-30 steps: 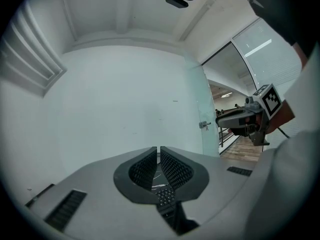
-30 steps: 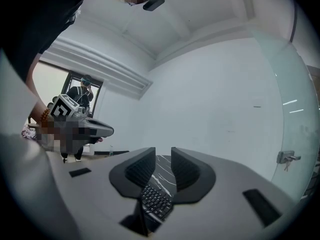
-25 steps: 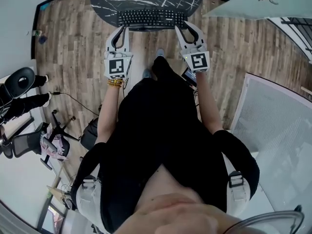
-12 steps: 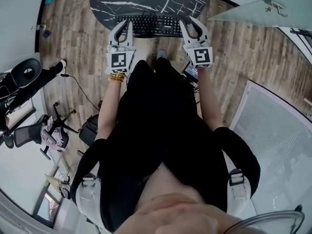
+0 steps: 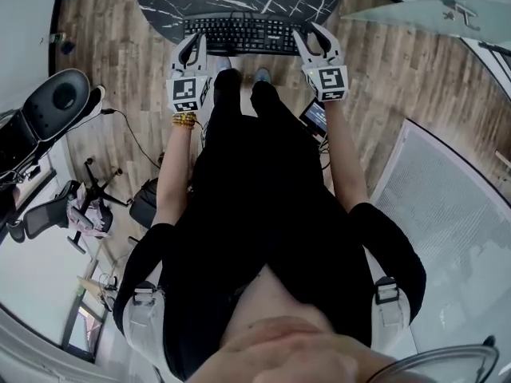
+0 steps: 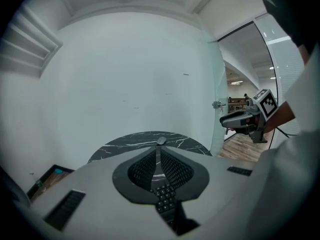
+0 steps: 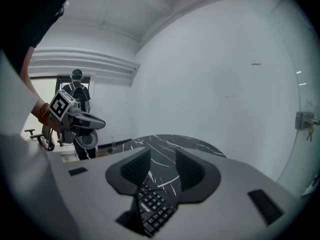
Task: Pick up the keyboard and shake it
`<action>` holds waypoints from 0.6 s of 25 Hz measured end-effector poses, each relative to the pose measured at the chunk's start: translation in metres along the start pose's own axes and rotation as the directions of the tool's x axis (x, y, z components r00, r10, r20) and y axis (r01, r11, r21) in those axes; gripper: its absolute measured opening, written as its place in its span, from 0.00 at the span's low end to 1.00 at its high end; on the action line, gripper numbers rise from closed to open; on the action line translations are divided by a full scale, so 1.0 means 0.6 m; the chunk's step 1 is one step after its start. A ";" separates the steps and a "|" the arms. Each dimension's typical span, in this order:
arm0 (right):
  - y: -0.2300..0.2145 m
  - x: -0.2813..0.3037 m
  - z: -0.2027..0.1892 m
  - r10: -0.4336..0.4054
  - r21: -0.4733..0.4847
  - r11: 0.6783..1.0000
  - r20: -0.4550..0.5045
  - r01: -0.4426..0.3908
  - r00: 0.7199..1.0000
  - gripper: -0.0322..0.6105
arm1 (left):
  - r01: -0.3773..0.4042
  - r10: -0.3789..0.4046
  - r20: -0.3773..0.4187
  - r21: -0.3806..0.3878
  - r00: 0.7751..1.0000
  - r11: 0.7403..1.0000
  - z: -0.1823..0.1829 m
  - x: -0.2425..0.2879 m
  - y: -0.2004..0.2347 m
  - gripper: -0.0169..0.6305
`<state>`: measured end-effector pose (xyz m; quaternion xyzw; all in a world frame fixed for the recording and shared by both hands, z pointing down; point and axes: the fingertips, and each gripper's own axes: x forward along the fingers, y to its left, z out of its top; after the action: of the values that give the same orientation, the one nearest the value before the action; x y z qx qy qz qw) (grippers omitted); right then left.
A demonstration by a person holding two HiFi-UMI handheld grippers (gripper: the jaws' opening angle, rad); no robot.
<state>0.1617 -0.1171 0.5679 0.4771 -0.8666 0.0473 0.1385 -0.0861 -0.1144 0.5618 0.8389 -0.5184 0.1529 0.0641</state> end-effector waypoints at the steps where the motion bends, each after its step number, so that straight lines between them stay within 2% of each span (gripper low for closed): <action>1: -0.002 0.006 -0.015 0.004 0.012 1.000 -0.021 -0.004 1.000 0.28 | -0.002 0.002 -0.016 -0.018 1.000 1.000 -0.014 0.004 0.010 0.05; 3: -0.006 0.017 -0.045 0.011 0.044 0.999 -0.062 -0.009 0.998 0.31 | -0.009 0.006 -0.052 -0.060 0.999 0.998 -0.043 0.010 0.031 0.05; 6: -0.015 0.032 -0.092 0.018 0.100 0.995 -0.119 -0.006 0.993 0.34 | -0.004 -0.012 -0.122 -0.125 0.993 0.992 -0.094 0.024 0.058 0.16; 8: -0.027 0.041 -0.125 0.013 0.170 0.985 -0.146 0.012 0.989 0.35 | -0.011 -0.019 -0.172 -0.170 0.985 0.985 -0.133 0.035 0.078 0.17; 11: -0.050 0.045 -0.183 -0.019 0.333 0.940 -0.182 0.080 0.983 0.36 | -0.053 -0.007 -0.250 -0.233 0.968 0.971 -0.199 0.044 0.107 0.21; 15: -0.064 0.054 -0.267 -0.042 0.410 0.898 -0.280 0.159 0.959 0.37 | -0.114 0.013 -0.344 -0.276 0.939 0.955 -0.278 0.058 0.140 0.23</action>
<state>0.2087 -0.1299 0.7283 0.5297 -0.7825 0.2925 0.1468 -0.1782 -0.1380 0.7264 0.7642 -0.5435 0.2185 0.2699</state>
